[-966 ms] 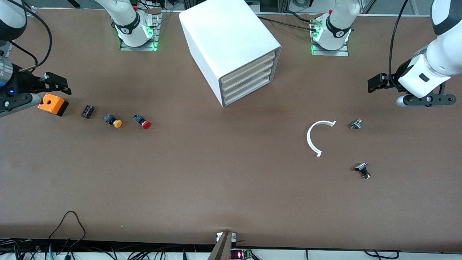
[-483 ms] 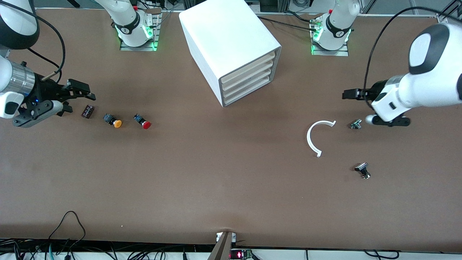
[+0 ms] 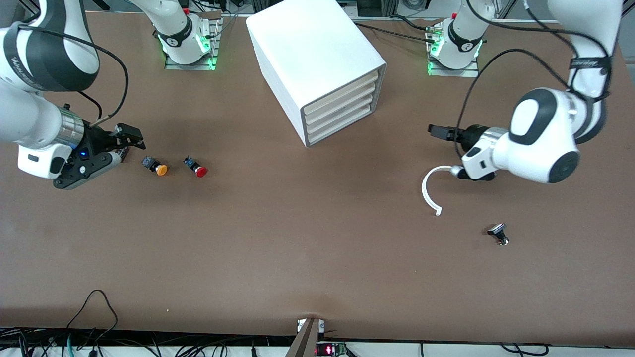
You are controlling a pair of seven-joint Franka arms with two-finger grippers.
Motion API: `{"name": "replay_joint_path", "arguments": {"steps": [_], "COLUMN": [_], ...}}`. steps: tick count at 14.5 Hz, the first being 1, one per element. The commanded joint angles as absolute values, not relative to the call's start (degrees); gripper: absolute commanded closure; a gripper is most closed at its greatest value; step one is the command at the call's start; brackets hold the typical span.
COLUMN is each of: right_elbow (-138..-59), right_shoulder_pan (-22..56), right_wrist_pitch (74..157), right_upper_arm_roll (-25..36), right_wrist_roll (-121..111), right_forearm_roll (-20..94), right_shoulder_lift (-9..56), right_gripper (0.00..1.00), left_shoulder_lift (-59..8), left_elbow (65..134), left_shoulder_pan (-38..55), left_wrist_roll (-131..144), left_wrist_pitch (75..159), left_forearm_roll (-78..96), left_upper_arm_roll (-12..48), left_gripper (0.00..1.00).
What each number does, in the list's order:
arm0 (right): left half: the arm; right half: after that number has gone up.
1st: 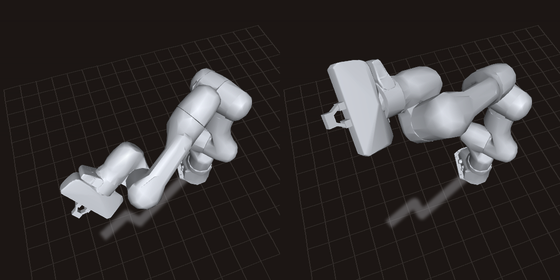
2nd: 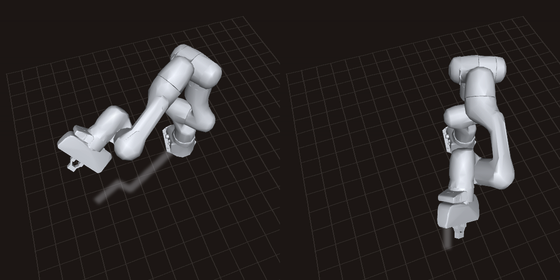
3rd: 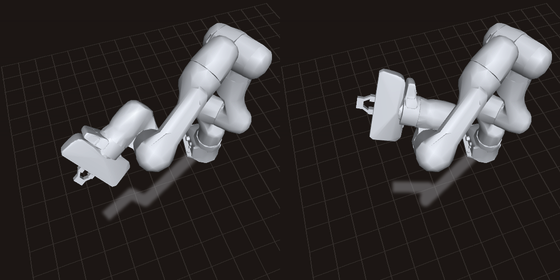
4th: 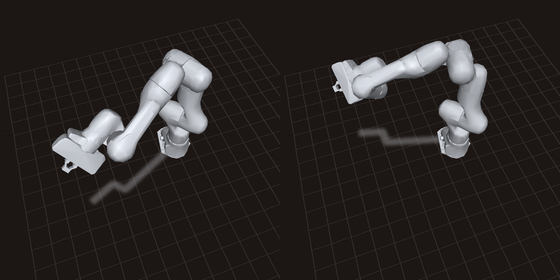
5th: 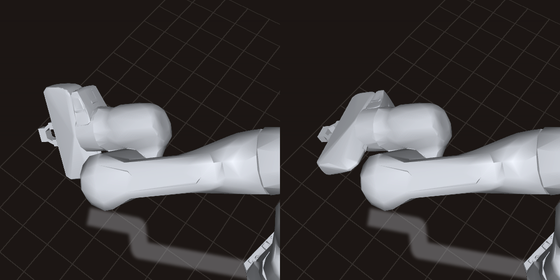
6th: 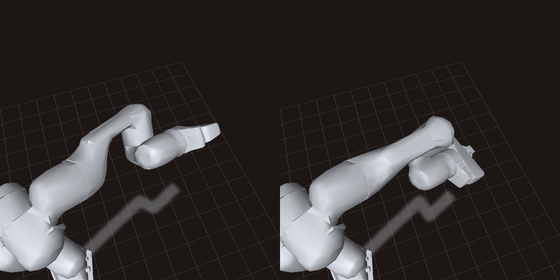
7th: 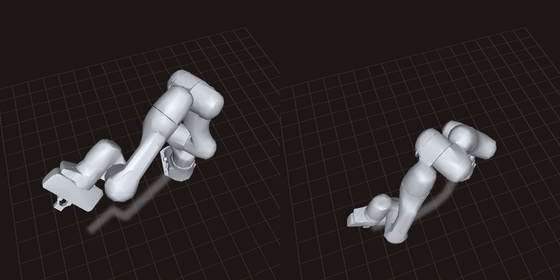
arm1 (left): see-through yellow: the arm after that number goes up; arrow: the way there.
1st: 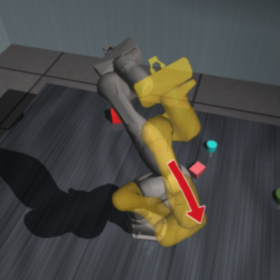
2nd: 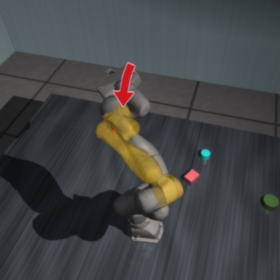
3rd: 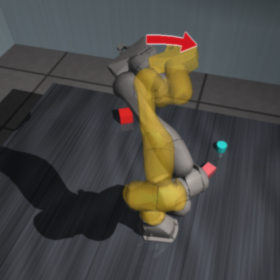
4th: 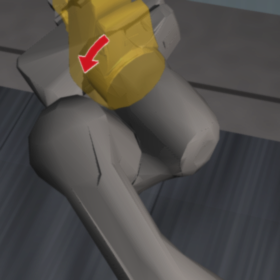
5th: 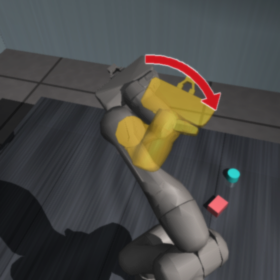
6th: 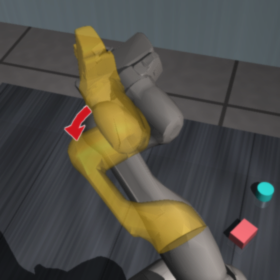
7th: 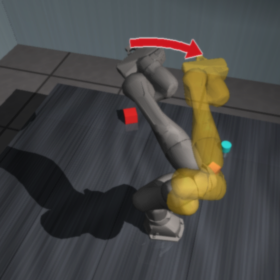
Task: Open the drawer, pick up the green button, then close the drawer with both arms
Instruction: 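Grasp the drawer handle with the left gripper while the right gripper advances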
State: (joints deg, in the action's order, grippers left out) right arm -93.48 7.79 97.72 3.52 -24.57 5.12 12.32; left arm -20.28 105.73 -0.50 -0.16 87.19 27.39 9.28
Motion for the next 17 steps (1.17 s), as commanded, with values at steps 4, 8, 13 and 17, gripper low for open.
{"name": "replay_joint_path", "arguments": {"steps": [4, 8, 13, 17], "right_elbow": [-88.2, -87.5, -87.3, -87.3], "right_shoulder_pan": [8.0, 9.5, 9.8, 9.7], "right_wrist_pitch": [98.7, 98.7, 100.4, 100.7], "right_upper_arm_roll": [3.5, 3.5, 2.5, 2.7], "right_wrist_roll": [-30.5, -30.8, -30.8, -30.9], "right_forearm_roll": [5.4, 5.8, 6.6, 6.2], "right_shoulder_lift": [17.0, 17.7, 18.7, 19.8], "right_gripper": [0.00, 0.00, 0.00, 0.00], "left_shoulder_lift": [-25.7, -27.8, -30.1, -30.5], "left_elbow": [113.8, 119.2, 121.3, 124.4], "left_shoulder_pan": [4.7, 6.3, 10.0, 11.9], "left_wrist_roll": [-12.0, -22.1, -35.7, -46.4], "left_wrist_pitch": [94.9, 100.1, 102.7, 106.4], "left_forearm_roll": [39.0, 45.7, 54.7, 60.3], "left_upper_arm_roll": [9.7, 10.9, 11.0, 12.2], "left_gripper": [0.00, 0.00, 0.04, 0.04]}}
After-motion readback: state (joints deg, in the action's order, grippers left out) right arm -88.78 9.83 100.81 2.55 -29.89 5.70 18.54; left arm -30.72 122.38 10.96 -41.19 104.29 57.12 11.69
